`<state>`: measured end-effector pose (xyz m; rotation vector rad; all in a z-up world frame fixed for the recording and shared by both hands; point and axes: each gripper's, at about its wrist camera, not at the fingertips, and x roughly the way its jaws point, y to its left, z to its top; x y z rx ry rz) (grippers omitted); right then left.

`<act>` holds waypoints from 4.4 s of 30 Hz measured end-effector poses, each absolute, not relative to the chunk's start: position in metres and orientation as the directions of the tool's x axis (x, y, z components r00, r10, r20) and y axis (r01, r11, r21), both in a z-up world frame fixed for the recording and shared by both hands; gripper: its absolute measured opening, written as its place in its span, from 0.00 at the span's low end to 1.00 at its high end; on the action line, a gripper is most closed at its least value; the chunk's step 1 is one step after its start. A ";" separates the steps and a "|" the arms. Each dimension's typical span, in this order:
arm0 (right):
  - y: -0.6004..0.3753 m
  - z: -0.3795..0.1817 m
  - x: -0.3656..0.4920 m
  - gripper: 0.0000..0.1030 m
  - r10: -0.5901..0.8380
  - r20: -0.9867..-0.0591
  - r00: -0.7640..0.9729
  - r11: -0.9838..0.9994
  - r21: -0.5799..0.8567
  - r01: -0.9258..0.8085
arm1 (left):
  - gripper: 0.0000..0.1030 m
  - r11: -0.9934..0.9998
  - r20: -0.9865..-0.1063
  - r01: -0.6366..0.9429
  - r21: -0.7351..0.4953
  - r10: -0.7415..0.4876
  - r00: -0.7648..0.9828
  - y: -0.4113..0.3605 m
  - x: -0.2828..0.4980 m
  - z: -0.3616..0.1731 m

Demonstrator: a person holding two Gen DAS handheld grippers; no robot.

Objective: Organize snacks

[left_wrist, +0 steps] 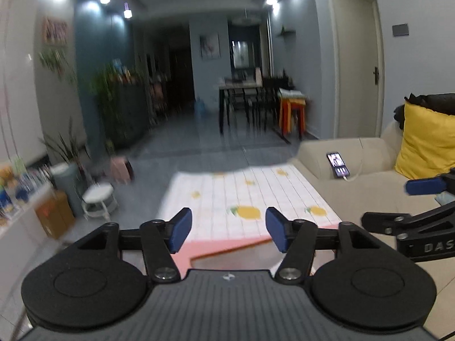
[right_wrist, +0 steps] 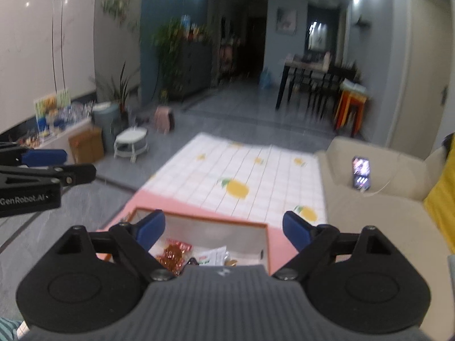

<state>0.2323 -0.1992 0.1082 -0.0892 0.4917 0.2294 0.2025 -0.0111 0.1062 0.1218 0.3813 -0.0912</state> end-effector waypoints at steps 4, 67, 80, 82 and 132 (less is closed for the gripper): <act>-0.205 0.114 0.173 0.92 0.161 -0.376 0.913 0.981 -0.043 -0.191 | 0.74 0.987 -0.328 0.089 0.132 -0.041 0.944 -0.019 0.161 0.110; -0.162 -0.028 0.003 0.96 0.040 -0.438 0.898 0.998 -0.020 -0.054 | 0.90 0.993 -0.558 -0.010 0.116 0.073 0.827 -0.014 0.052 -0.021; -0.163 -0.027 0.002 0.96 0.045 -0.440 0.897 0.998 -0.015 -0.057 | 0.90 0.994 -0.563 -0.009 0.112 0.071 0.823 -0.014 0.053 -0.021; -0.163 -0.027 0.003 0.96 0.045 -0.440 0.897 0.998 -0.014 -0.057 | 0.90 0.994 -0.563 -0.010 0.113 0.072 0.823 -0.014 0.053 -0.021; -0.165 -0.031 0.008 0.96 0.062 -0.457 0.887 0.997 -0.012 -0.075 | 0.90 0.996 -0.588 -0.026 0.083 0.070 0.806 -0.010 0.053 -0.022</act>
